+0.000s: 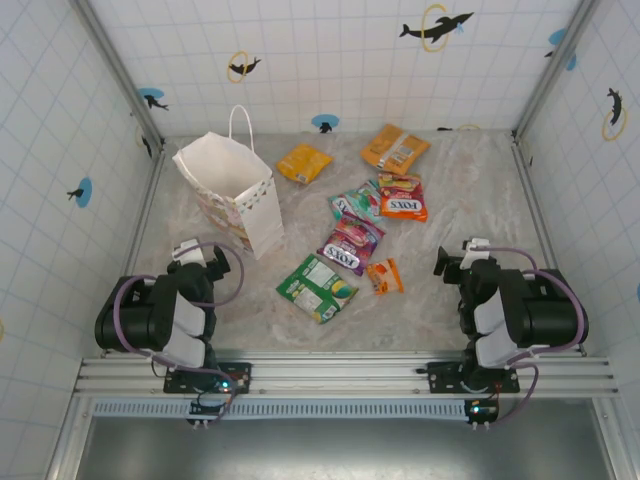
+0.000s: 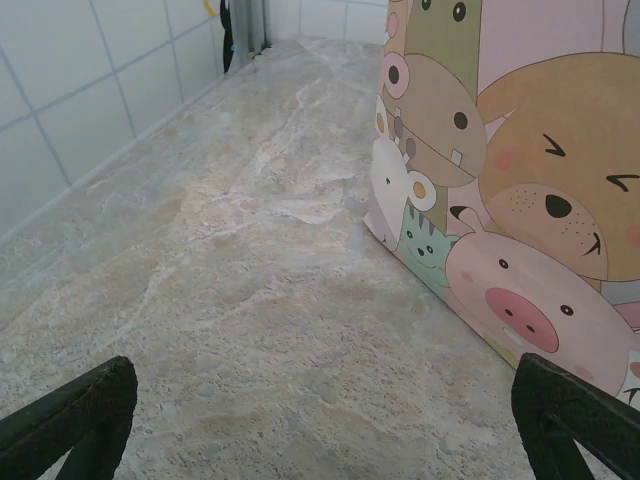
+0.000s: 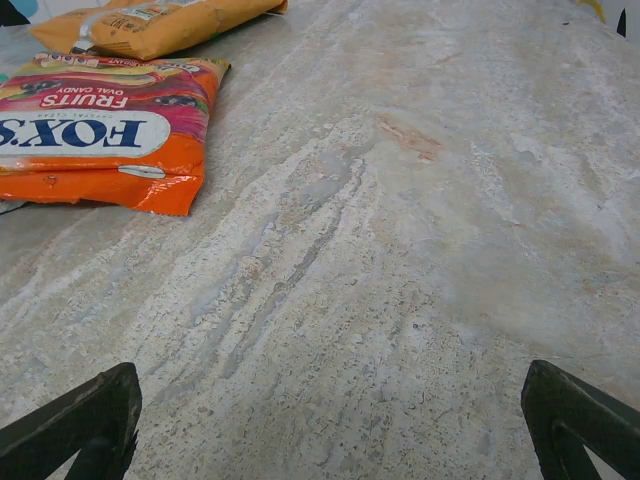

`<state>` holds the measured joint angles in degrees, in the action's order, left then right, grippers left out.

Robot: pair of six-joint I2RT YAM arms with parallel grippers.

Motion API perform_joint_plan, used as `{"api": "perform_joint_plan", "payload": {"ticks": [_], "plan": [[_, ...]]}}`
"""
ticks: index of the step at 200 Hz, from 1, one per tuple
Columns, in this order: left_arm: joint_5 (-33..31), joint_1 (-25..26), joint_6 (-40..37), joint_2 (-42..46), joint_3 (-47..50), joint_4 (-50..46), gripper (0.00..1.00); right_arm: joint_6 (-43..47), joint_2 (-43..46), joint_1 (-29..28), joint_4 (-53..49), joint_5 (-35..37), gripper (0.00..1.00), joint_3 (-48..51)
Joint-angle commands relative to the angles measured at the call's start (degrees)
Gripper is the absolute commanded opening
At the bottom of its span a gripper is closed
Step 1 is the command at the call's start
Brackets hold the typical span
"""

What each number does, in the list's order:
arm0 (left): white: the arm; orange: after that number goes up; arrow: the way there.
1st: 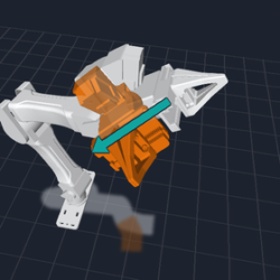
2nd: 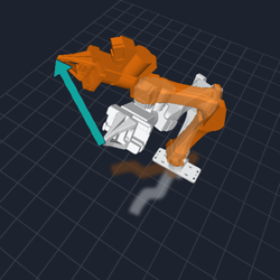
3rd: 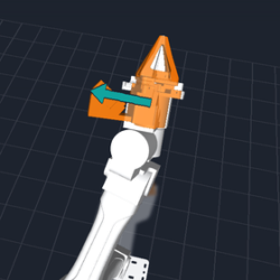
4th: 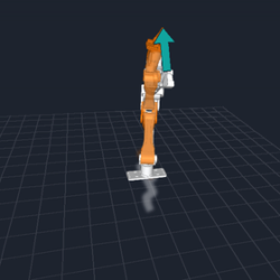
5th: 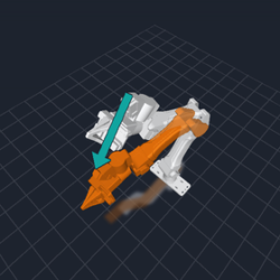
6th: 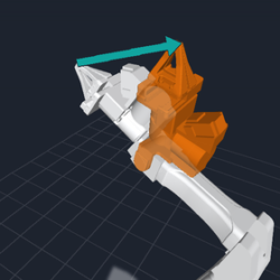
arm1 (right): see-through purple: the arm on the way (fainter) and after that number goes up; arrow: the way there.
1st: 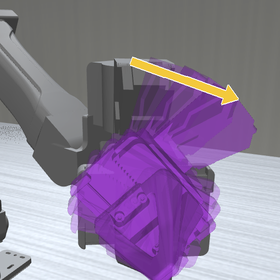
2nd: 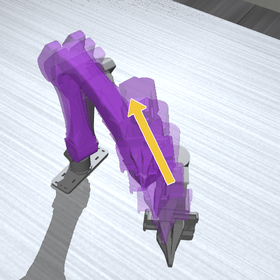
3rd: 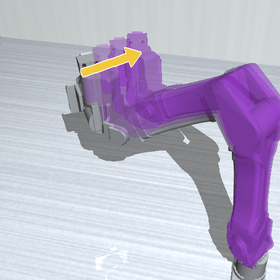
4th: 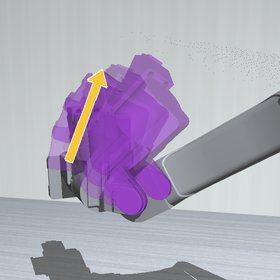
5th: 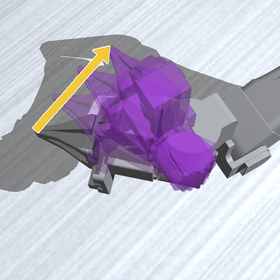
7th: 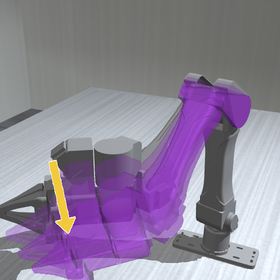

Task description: Place the snacks into the paper bag

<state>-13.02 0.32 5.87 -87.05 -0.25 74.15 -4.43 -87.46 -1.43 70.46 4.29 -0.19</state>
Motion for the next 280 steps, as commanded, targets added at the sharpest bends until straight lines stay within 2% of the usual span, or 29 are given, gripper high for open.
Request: {"api": "perform_joint_plan", "payload": {"ticks": [1,249,262,280], "plan": [[0.7,-0.3,-0.5,0.4,0.9,0.6,0.98,0.3,0.5,-0.2,1.2,0.6,1.00,0.0],[0.7,-0.3,-0.5,0.5,1.1,0.7,0.98,0.3,0.6,-0.2,1.3,0.5,1.00,0.0],[0.5,-0.3,-0.6,1.0,0.9,0.9,0.98,0.5,1.8,-0.2,-1.4,-0.1,1.00,-1.0],[-0.1,-0.1,-0.7,5.6,-1.1,-7.4,0.97,1.0,5.9,-0.2,-9.6,-1.2,1.00,-3.6]]}}
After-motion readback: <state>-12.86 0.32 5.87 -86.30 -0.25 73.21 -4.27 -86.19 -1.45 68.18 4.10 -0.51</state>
